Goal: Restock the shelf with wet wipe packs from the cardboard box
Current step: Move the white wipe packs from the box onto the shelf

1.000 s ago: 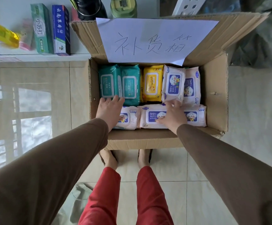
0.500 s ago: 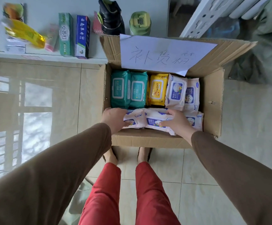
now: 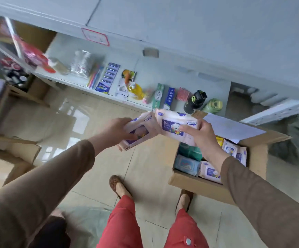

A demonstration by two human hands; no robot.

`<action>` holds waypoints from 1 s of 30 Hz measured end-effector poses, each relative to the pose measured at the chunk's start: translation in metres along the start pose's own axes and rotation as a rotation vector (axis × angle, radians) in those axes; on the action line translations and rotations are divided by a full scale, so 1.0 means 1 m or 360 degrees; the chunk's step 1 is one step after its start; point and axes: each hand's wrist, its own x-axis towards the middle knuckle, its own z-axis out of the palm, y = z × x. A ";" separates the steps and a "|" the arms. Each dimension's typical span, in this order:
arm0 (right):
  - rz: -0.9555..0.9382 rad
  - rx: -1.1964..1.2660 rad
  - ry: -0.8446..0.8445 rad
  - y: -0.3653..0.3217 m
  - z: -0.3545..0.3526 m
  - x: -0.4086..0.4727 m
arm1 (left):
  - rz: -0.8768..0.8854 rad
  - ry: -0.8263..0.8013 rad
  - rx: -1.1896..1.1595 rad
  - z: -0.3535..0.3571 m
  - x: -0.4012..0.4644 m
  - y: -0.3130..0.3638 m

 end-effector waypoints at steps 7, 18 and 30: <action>-0.0441 -0.0059 0.0001 -0.141 0.162 -0.004 | 0.0129 0.0261 0.0011 -0.208 -0.043 -0.088; -0.0820 0.0090 0.0161 -0.292 0.306 0.096 | 0.0274 0.0607 0.0185 -0.439 0.038 -0.135; -0.0736 0.0291 0.0104 -0.462 0.461 0.320 | 0.0280 0.0733 0.0528 -0.687 0.231 -0.157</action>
